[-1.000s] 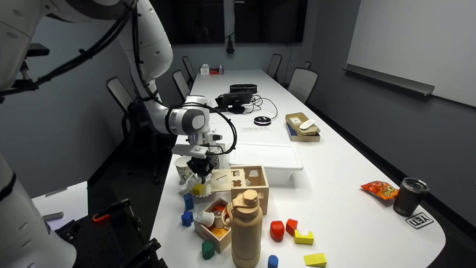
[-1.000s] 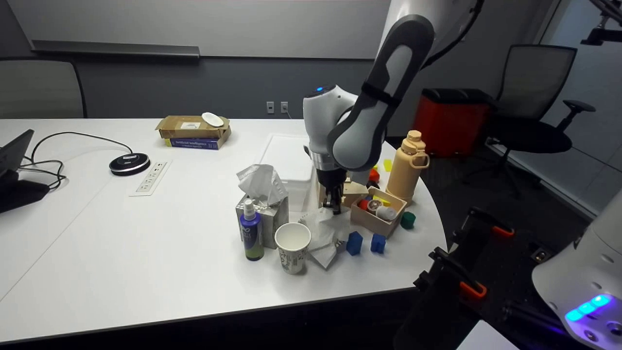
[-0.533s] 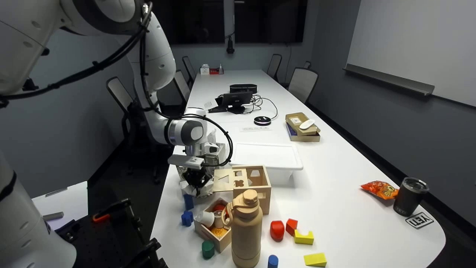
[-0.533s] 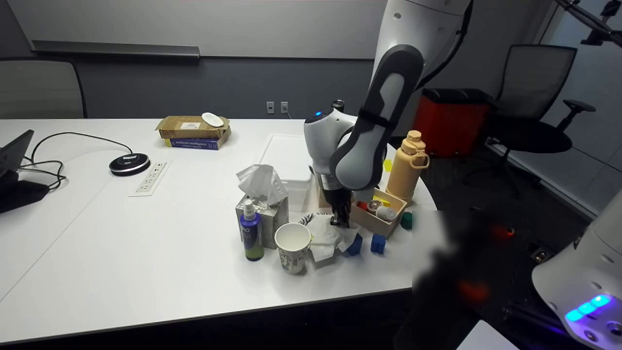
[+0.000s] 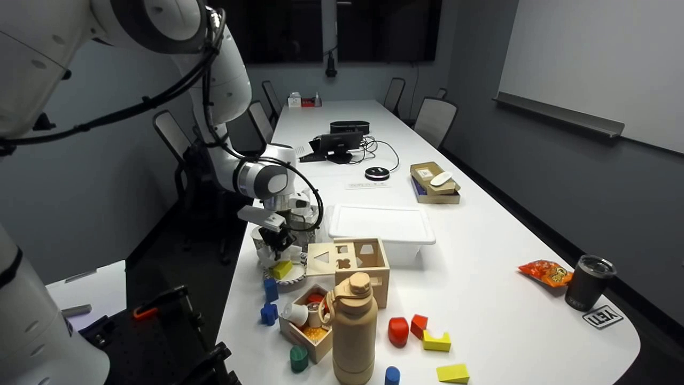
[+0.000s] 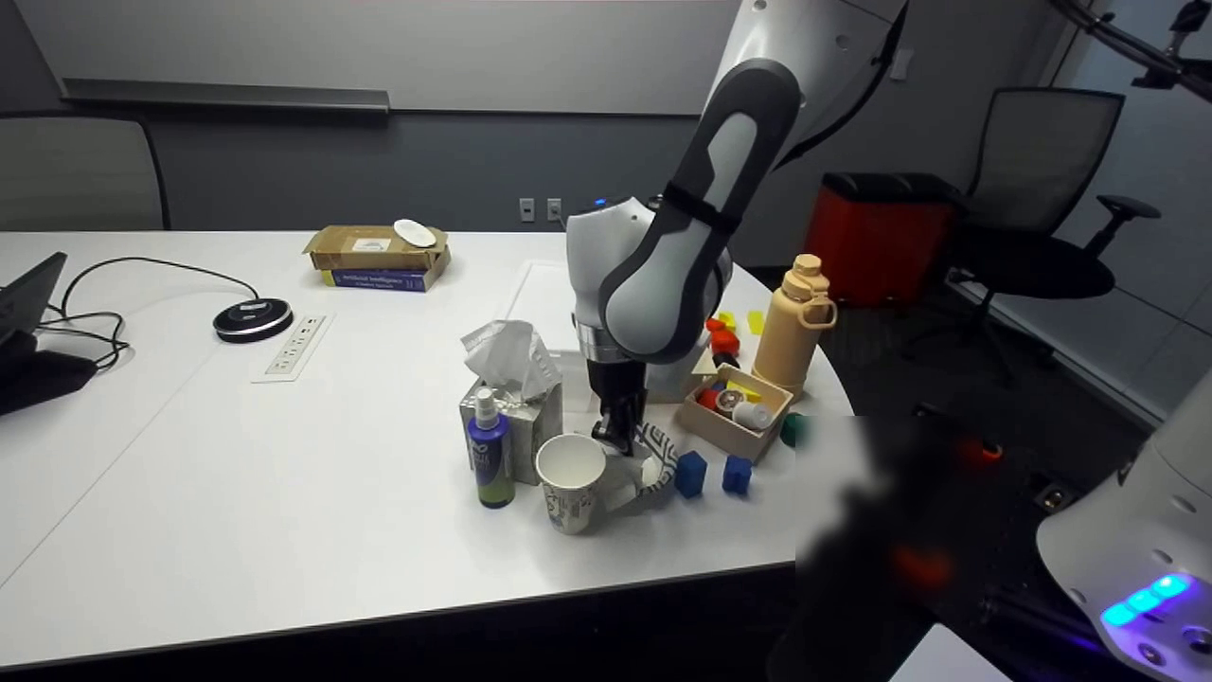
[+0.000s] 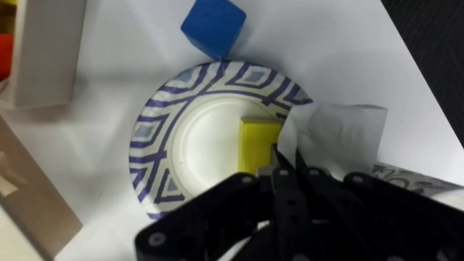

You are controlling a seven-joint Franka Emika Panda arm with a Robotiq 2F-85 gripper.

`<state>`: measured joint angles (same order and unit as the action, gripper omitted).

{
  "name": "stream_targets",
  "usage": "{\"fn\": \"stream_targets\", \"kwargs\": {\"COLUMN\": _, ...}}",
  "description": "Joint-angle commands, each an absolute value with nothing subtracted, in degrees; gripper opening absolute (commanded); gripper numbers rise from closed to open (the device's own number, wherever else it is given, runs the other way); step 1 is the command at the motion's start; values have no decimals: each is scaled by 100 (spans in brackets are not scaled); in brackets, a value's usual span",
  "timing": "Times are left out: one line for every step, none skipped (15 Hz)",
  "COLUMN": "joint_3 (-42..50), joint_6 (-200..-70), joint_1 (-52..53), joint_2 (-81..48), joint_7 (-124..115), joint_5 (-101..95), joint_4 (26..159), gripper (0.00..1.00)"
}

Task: Remove one tissue square from the box and use it wipe the black and white bowl.

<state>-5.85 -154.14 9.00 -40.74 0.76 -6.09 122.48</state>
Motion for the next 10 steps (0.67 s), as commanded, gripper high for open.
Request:
{"fn": "stream_targets", "kwargs": {"joint_3": -37, "joint_6": -15674, "joint_1": 1366, "joint_2": -4046, "joint_7": -121, "joint_5": -1078, "joint_4": 12248, "gripper": 0}}
{"fn": "stream_targets", "kwargs": {"joint_3": 150, "joint_6": -15707, "joint_1": 1503, "joint_2": -4074, "joint_7": -182, "joint_5": -1262, "joint_4": 12228, "gripper": 0}}
{"fn": "stream_targets", "kwargs": {"joint_3": 352, "joint_6": -15719, "joint_1": 1656, "joint_2": -4101, "joint_7": -263, "joint_5": -1452, "joint_4": 12214, "gripper": 0}}
{"fn": "stream_targets", "kwargs": {"joint_3": 538, "joint_6": -15722, "joint_1": 1795, "joint_2": -4114, "joint_7": -373, "joint_5": -1624, "joint_4": 12216, "gripper": 0}}
{"fn": "stream_targets", "kwargs": {"joint_3": 693, "joint_6": -15691, "joint_1": 1923, "joint_2": -4112, "joint_7": -466, "joint_5": -1787, "joint_4": 12236, "gripper": 0}}
{"fn": "stream_targets", "kwargs": {"joint_3": 804, "joint_6": -15679, "joint_1": 2013, "joint_2": -4124, "joint_7": -552, "joint_5": -1922, "joint_4": 12242, "gripper": 0}}
{"fn": "stream_targets", "kwargs": {"joint_3": 885, "joint_6": -15657, "joint_1": 2085, "joint_2": -4148, "joint_7": -621, "joint_5": -2031, "joint_4": 12229, "gripper": 0}}
{"fn": "stream_targets", "kwargs": {"joint_3": 895, "joint_6": -15585, "joint_1": 2116, "joint_2": -4138, "joint_7": -646, "joint_5": -2080, "joint_4": 12258, "gripper": 0}}
{"fn": "stream_targets", "kwargs": {"joint_3": 898, "joint_6": -15515, "joint_1": 2150, "joint_2": -4144, "joint_7": -653, "joint_5": -2131, "joint_4": 12273, "gripper": 0}}
{"fn": "stream_targets", "kwargs": {"joint_3": 847, "joint_6": -15398, "joint_1": 2147, "joint_2": -4131, "joint_7": -632, "joint_5": -2130, "joint_4": 12318, "gripper": 0}}
